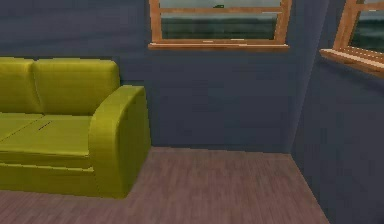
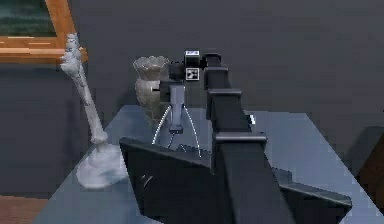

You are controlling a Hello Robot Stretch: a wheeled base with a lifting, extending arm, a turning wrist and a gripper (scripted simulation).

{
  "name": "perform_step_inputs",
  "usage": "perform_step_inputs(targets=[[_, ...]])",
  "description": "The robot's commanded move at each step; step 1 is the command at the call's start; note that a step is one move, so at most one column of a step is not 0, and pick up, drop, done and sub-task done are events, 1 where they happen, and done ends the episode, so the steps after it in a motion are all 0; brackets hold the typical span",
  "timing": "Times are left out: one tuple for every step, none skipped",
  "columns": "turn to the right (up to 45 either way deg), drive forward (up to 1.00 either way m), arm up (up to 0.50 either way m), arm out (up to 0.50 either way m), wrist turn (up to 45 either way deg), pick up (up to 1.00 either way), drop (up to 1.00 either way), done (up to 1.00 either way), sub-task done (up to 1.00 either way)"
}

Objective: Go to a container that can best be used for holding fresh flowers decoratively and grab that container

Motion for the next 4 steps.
perform_step_inputs(targets=[[0.0,0.0,0.0,0.0,45.0,0.0,0.0,0.0,0.0],[0.0,0.0,0.0,0.0,45.0,0.0,0.0,0.0,0.0],[0.0,0.0,0.0,0.0,45.0,0.0,0.0,0.0,0.0],[0.0,0.0,0.0,0.0,15.0,0.0,0.0,0.0,0.0]])
